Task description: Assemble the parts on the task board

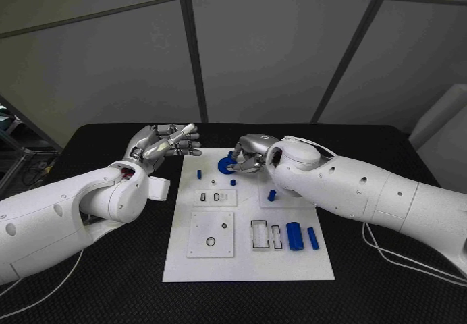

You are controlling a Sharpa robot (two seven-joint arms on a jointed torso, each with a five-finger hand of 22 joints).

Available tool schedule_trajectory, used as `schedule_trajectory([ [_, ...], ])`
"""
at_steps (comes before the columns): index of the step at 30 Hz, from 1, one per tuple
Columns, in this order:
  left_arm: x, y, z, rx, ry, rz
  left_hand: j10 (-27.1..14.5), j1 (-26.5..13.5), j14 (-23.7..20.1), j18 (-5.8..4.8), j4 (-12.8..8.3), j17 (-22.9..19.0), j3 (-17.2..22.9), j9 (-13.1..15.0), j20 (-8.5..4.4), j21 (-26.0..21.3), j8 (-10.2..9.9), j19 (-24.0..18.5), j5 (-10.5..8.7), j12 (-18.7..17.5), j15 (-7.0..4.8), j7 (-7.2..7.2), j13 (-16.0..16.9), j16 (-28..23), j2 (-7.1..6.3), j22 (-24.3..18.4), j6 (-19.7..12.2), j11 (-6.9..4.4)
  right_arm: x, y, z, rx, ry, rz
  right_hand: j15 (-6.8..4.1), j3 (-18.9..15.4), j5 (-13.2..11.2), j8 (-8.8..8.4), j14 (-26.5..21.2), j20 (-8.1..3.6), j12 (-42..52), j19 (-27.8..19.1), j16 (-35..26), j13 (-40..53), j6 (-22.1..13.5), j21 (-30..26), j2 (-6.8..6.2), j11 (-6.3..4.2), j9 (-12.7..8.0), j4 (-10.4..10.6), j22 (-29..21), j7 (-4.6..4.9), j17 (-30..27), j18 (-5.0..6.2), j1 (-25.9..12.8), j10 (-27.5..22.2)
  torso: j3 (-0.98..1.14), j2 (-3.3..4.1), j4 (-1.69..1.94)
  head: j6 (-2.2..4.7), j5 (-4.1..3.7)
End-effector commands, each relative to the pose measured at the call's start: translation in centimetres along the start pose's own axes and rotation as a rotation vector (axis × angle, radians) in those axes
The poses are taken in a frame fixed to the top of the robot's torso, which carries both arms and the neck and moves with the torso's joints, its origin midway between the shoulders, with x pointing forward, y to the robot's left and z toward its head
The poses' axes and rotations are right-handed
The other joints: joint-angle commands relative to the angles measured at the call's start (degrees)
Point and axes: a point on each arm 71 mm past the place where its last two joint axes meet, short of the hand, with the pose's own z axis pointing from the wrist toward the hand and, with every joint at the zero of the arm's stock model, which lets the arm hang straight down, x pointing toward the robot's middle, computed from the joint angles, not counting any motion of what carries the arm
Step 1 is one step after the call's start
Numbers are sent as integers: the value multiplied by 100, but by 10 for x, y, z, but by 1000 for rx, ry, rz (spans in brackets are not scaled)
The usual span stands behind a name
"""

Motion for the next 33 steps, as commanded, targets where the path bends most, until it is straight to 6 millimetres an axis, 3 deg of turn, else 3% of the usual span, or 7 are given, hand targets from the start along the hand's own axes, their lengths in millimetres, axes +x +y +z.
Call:
schedule_trajectory([
  [1,0,-2,0,9,8,-2,-24,-19,-26,285,-9,5,35,-9,29,-29,-28,-10,-13,-35,8,27,-7,-22,37,-5,-13,7,0,0,-1,3,6,23,48,25,48,-27,484,47,46,6,28,19,16,-10,16,35,8,-61,14,2,950,-97,17,1,0,-3,2,14,-1],
  [6,0,-2,0,9,6,-1,-29,-18,-27,285,-12,7,37,-9,30,-31,-31,-11,-12,-39,10,29,-8,-25,36,-7,-16,9,-5,-3,-3,4,-47,36,45,78,86,-22,485,44,95,27,31,66,50,13,61,32,18,-104,54,2,956,-104,76,36,6,-6,-8,18,23],
  [13,-2,-2,0,10,2,2,-30,-17,-27,285,-13,7,38,-9,30,-31,-32,-11,-12,-40,10,29,-8,-26,36,-8,-17,9,-22,-18,-18,-45,-240,139,36,192,345,-24,480,35,119,37,20,89,119,26,-32,23,35,-322,72,-1,940,-106,333,49,6,-9,-14,56,18],
  [23,-5,-2,0,13,-1,6,-32,10,-30,286,-48,14,48,-6,33,-39,-40,-13,-13,-44,12,24,-5,-40,13,-15,-17,8,-36,-73,-60,-72,-280,350,22,205,395,-25,456,32,-45,-57,-41,-67,186,-66,-255,2,48,-573,-89,-22,843,-75,618,-72,27,-46,-67,91,23],
  [25,-5,-2,0,13,-1,6,-29,18,-30,286,-57,16,52,-5,33,-41,-40,-13,-13,-44,12,21,-4,-43,10,-16,-14,6,-36,-89,-71,-62,-250,364,3,214,267,-22,397,24,-234,-219,-177,-245,210,-236,-309,-19,52,-679,-388,-50,627,-17,765,-221,35,-61,-81,92,5],
  [28,-5,-1,0,12,0,5,-23,27,-29,287,-69,19,58,-4,33,-42,-40,-12,-12,-42,10,19,-2,-46,7,-19,-10,4,-37,-112,-86,-39,-212,369,-17,266,165,-52,145,5,-985,-835,-682,-945,191,-893,-406,-56,44,-894,-1462,-93,-102,184,1093,-853,42,-73,-102,114,-5],
  [33,-4,0,2,9,-2,5,-15,34,-27,288,-77,22,64,-2,33,-44,-38,-11,-11,-39,9,17,0,-50,8,-20,-3,2,-40,-146,-109,10,-184,370,-50,232,142,-60,107,-29,-1141,-918,-777,-1101,206,-1053,-487,-90,46,-970,-1627,-124,-188,204,1196,-938,74,-96,-141,124,-30],
])
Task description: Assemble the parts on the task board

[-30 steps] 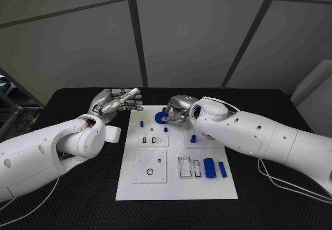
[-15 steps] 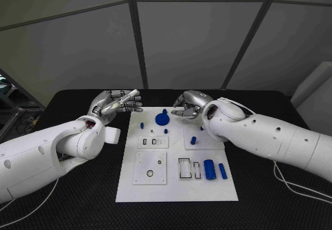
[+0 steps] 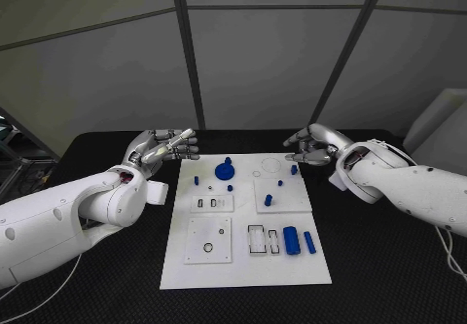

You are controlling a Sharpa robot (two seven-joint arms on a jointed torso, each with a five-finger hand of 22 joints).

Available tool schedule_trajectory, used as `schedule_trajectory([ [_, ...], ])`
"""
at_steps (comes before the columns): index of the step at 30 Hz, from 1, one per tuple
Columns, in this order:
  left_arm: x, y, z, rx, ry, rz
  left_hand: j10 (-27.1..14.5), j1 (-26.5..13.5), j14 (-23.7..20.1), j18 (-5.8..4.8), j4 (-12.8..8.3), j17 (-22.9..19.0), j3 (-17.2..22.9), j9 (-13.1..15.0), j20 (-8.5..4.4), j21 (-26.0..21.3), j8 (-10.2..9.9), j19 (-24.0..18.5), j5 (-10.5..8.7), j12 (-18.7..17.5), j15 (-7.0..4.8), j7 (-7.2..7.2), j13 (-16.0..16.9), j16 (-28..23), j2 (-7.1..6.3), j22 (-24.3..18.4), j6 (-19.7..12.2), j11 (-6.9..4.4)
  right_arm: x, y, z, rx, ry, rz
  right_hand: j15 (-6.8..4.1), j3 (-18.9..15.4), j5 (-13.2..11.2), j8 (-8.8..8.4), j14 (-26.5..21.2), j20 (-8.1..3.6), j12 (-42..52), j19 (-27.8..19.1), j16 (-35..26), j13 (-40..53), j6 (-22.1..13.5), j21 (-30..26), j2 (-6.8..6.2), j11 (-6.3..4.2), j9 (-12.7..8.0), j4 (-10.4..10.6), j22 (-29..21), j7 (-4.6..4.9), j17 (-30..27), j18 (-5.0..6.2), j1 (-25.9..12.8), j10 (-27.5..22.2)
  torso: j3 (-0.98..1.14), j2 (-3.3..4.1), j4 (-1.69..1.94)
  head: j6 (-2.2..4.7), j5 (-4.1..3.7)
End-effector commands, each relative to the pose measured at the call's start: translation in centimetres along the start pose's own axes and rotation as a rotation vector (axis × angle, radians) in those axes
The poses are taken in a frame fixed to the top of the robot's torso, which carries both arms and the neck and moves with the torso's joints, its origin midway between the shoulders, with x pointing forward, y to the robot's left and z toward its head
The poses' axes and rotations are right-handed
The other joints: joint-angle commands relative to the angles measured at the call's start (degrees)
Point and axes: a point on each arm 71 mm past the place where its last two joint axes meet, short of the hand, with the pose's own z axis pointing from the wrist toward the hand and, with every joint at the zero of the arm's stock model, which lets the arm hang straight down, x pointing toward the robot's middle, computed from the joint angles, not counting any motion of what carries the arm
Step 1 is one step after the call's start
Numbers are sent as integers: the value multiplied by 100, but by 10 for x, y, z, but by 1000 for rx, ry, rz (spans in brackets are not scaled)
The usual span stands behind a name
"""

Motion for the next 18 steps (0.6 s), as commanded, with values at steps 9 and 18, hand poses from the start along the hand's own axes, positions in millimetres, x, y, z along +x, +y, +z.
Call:
schedule_trajectory([
  [9,4,2,3,8,16,-7,-15,34,-27,288,-22,7,9,-2,33,-22,-19,-11,-11,-17,9,17,-1,-26,8,-9,-3,2,-2,-28,-18,25,76,57,-38,-58,31,-22,180,-8,102,127,109,80,9,70,-24,19,-3,-31,167,-9,191,33,44,138,10,-2,-15,16,-67],
  [18,6,4,4,6,19,-10,-15,34,-27,288,-22,7,9,-2,33,-22,-19,-11,-11,-17,9,17,-1,-26,8,-9,-3,2,13,-38,-14,91,98,36,-12,-218,20,-105,219,11,119,213,143,58,-293,76,-93,53,-62,28,201,26,250,21,-41,189,2,3,1,-20,-109],
])
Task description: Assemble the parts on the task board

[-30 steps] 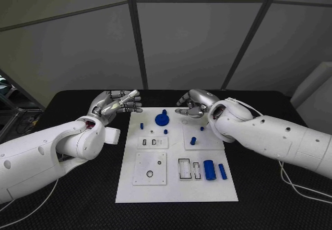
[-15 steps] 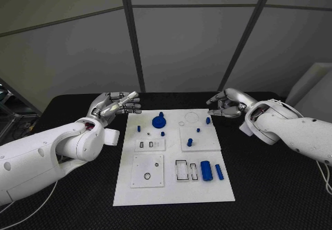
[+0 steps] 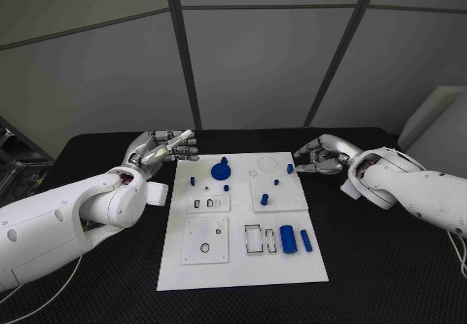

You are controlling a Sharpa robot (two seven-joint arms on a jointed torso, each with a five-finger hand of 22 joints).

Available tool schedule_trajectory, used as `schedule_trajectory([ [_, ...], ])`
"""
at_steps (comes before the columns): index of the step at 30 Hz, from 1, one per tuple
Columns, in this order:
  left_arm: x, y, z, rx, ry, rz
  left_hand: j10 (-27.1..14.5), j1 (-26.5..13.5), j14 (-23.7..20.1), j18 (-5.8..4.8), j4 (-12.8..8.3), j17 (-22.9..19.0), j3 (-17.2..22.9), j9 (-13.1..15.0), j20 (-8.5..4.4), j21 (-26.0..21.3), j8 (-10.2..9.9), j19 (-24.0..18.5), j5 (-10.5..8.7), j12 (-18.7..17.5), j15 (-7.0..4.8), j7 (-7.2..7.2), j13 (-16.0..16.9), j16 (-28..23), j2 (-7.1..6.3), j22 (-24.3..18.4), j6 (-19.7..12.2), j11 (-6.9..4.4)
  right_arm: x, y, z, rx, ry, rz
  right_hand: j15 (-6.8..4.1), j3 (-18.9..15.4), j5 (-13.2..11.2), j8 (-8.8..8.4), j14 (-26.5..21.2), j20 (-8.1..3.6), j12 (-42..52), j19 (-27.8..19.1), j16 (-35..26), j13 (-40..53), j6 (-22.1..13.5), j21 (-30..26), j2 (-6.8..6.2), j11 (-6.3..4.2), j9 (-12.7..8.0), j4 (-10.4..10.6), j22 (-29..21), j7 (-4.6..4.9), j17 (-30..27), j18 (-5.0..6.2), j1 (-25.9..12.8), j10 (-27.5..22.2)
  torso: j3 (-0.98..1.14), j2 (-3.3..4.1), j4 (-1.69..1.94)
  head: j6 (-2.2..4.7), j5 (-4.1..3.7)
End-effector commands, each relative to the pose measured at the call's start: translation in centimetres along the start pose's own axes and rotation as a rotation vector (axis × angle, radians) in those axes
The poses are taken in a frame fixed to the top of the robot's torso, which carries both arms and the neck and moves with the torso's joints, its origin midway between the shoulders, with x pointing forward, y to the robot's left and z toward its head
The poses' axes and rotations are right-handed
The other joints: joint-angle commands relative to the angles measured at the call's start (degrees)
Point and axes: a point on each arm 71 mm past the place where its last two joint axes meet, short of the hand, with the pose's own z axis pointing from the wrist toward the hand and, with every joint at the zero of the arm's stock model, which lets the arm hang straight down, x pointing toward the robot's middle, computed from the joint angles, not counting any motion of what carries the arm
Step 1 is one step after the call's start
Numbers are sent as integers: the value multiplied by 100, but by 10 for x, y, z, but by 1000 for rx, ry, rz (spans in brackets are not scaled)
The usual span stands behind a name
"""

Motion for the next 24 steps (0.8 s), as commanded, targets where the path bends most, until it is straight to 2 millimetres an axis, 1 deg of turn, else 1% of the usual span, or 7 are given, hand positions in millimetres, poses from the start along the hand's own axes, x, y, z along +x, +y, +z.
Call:
schedule_trajectory([
  [1,2,-1,1,12,16,-4,-15,34,-27,288,-22,6,10,-2,33,-22,-20,-11,-11,-18,9,17,0,-26,8,-5,-3,2,4,-3,3,35,20,-11,-10,-54,20,-7,220,-10,21,47,11,-12,-51,-21,-55,12,-6,16,-15,8,37,22,-36,44,-15,-2,21,-6,-29],
  [3,2,0,1,11,16,-5,-15,34,-27,288,-22,6,10,-2,33,-22,-20,-11,-11,-18,9,17,0,-26,8,-5,-3,2,8,-5,5,49,23,-16,-9,-68,20,-6,222,-8,23,51,13,-13,-64,-21,-58,14,-7,22,-11,10,41,21,-42,46,-16,1,25,-11,-31],
  [5,2,0,1,11,17,-5,-15,34,-27,288,-22,6,10,-2,33,-22,-20,-11,-11,-18,9,17,0,-26,8,-5,-3,2,10,-6,7,59,27,-20,-8,-77,21,-6,223,-7,21,55,15,-17,-75,-20,-60,15,-8,26,-9,11,45,21,-45,44,-15,1,20,-27,-22],
  [13,3,1,2,10,17,-6,-15,34,-27,288,-22,6,10,-2,33,-22,-20,-11,-11,-18,9,17,0,-26,8,-5,-3,2,19,-5,12,69,33,-24,-6,-88,24,-6,228,-5,38,61,25,-3,-100,-21,-49,19,-10,35,-6,16,62,20,-44,57,-11,-7,-2,-29,-15],
  [16,3,1,2,10,18,-7,-15,34,-27,288,-22,6,10,-2,33,-22,-20,-11,-11,-18,9,17,0,-26,8,-5,-3,2,20,-6,13,72,34,-25,-4,-89,27,-3,232,-4,62,67,34,19,-106,-17,-37,21,-10,38,1,19,75,18,-40,74,-14,-8,10,-33,-26],
  [20,3,1,2,10,18,-7,-15,34,-27,288,-22,6,10,-2,33,-22,-20,-11,-11,-18,9,17,0,-26,8,-5,-3,2,21,-6,15,76,31,-27,-2,-83,34,13,240,-2,93,85,47,44,-101,-10,7,24,-4,39,18,24,95,15,-12,98,-13,-7,12,-35,-32],
  [24,3,1,2,10,19,-7,-7,40,-24,289,-33,11,19,-1,33,-25,-20,-9,-7,-16,7,17,2,-31,10,-8,4,1,22,-6,17,79,26,-27,-2,-64,44,57,258,-1,156,128,76,94,-37,19,88,23,17,36,69,25,138,6,35,147,-12,-6,11,-29,-31],
])
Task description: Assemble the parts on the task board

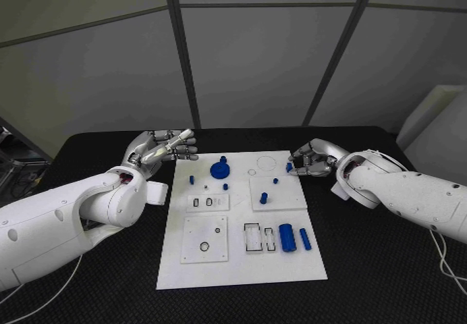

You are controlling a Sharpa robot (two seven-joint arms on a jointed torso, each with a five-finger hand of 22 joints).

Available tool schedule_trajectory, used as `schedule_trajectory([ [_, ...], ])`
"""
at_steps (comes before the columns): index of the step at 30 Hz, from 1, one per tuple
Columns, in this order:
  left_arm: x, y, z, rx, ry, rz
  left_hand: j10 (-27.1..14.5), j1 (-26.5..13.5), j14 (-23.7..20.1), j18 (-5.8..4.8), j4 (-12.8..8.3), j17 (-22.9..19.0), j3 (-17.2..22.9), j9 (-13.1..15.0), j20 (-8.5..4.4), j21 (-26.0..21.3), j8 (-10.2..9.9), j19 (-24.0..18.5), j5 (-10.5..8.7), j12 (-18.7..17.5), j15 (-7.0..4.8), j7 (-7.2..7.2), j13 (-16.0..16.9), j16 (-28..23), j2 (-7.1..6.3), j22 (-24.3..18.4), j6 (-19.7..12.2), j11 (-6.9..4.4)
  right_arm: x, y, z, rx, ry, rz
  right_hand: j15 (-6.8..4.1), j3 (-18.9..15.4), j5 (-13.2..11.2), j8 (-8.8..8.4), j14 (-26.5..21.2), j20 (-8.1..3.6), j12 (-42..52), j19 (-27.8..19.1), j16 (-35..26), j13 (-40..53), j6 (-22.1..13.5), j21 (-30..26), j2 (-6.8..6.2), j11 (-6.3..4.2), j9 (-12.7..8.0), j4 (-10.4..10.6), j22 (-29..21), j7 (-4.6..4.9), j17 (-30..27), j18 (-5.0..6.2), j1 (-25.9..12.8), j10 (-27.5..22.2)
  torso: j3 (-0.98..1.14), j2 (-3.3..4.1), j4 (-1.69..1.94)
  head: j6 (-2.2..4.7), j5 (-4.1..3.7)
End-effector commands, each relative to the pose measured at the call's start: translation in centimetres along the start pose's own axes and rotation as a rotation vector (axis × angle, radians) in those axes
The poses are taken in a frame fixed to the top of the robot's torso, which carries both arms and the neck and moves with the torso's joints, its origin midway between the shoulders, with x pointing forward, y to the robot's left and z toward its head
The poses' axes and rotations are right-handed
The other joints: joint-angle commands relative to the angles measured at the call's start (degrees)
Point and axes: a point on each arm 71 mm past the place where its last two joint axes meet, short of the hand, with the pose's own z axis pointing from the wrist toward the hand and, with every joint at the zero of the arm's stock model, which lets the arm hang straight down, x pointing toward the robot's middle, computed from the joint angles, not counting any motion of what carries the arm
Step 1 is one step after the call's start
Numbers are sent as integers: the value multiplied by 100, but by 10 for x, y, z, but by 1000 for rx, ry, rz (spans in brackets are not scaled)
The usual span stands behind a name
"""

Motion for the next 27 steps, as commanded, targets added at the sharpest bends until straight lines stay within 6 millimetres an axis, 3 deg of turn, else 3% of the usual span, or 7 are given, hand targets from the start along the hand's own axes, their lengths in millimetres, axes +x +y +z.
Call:
schedule_trajectory([
  [1,2,-2,1,13,15,-3,-7,40,-24,289,-23,9,10,-1,33,-25,-21,-9,-7,-17,7,17,2,-31,10,-9,4,1,0,0,1,4,-4,-9,-3,-4,28,40,262,0,42,56,35,22,57,25,81,1,21,11,27,1,147,5,22,52,0,0,4,5,-3],
  [8,2,-1,1,12,14,-3,-7,40,-24,289,-23,9,10,-1,33,-25,-21,-9,-7,-17,7,17,2,-31,10,-9,4,1,1,1,3,3,-6,-9,-19,63,51,149,305,-15,179,162,113,143,302,118,203,-14,71,-32,183,-6,262,-24,133,163,0,1,-4,7,-6],
  [27,2,-1,1,11,14,-3,-7,41,-22,289,-27,11,15,-1,33,-26,-23,-8,-7,-19,7,19,2,-34,13,-11,4,1,2,2,6,-2,-4,-16,-19,76,46,148,325,-17,232,210,158,195,324,171,196,-14,71,-62,272,-6,329,-41,170,200,1,-1,1,-14,9],
])
